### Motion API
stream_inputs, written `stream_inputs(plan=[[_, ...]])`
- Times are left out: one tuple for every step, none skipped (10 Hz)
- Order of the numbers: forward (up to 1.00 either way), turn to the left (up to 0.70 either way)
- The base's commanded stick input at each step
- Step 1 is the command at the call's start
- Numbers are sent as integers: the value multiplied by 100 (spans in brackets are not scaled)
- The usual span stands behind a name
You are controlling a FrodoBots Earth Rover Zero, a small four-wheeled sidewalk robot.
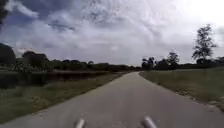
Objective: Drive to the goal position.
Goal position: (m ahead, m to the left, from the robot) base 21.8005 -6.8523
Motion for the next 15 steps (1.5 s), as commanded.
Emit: stream_inputs(plan=[[69, 3], [69, 3], [69, 3], [69, 3], [69, 3], [69, 3], [69, 3], [69, 3], [69, 3], [69, 3], [69, 3], [69, 3], [69, 3], [69, 3], [69, 3]])
